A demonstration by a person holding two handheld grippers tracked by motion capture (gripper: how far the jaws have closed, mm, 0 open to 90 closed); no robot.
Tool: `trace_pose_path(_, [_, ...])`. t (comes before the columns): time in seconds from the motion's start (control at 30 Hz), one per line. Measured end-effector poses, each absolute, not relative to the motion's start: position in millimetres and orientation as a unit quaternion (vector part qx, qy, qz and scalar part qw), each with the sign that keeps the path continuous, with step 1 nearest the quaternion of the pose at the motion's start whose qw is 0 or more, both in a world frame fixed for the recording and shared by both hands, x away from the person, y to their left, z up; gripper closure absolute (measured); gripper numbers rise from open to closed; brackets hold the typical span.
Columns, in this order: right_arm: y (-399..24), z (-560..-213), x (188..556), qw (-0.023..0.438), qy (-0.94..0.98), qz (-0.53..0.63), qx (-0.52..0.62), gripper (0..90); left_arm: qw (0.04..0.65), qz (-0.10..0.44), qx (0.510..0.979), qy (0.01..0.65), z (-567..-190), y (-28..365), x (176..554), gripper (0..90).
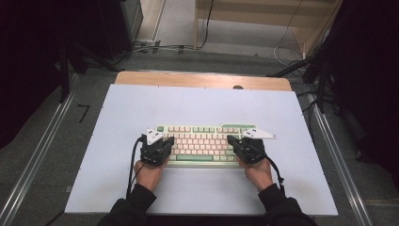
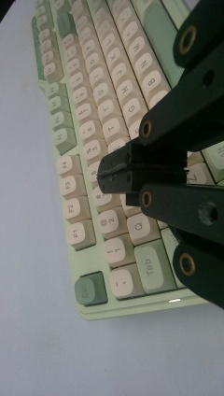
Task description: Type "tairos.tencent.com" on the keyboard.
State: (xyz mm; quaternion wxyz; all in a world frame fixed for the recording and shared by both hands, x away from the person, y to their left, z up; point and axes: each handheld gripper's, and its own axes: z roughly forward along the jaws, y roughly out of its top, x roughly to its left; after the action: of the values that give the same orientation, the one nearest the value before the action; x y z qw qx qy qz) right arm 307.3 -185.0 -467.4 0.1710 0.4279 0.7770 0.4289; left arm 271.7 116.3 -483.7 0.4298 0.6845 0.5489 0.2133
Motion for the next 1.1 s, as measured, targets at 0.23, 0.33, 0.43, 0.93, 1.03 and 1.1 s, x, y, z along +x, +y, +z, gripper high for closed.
trace_pose_path(0.23, [-177.6, -467.4, 309.4, 0.166, 0.779, 0.431, 0.424, 87.6, 0.43, 0.213, 0.684, 0.549, -483.8, 116.6, 272.0, 90.0])
trace_pose_path(0.33, [-173.4, -467.1, 310.8, 0.165, 0.78, 0.433, 0.42, 87.6, 0.43, 0.213, 0.685, 0.549, -484.0, 116.5, 272.1, 90.0])
trace_pose_path(0.43, [-169.8, -466.8, 311.4, 0.163, 0.782, 0.432, 0.419, 87.6, 0.429, 0.213, 0.685, 0.549, -484.1, 116.6, 272.3, 90.0])
trace_pose_path(0.93, [-153.7, -470.3, 317.2, 0.156, 0.789, 0.424, 0.417, 87.6, 0.429, 0.213, 0.685, 0.549, -485.0, 116.8, 273.1, 90.0])
trace_pose_path(1.03, [-149.2, -471.6, 318.2, 0.154, 0.791, 0.421, 0.415, 87.7, 0.429, 0.213, 0.685, 0.549, -485.0, 117.1, 273.1, 90.0])
trace_pose_path(1.1, [-147.4, -472.4, 319.0, 0.155, 0.793, 0.421, 0.412, 87.7, 0.428, 0.213, 0.685, 0.549, -485.0, 117.4, 273.3, 90.0])
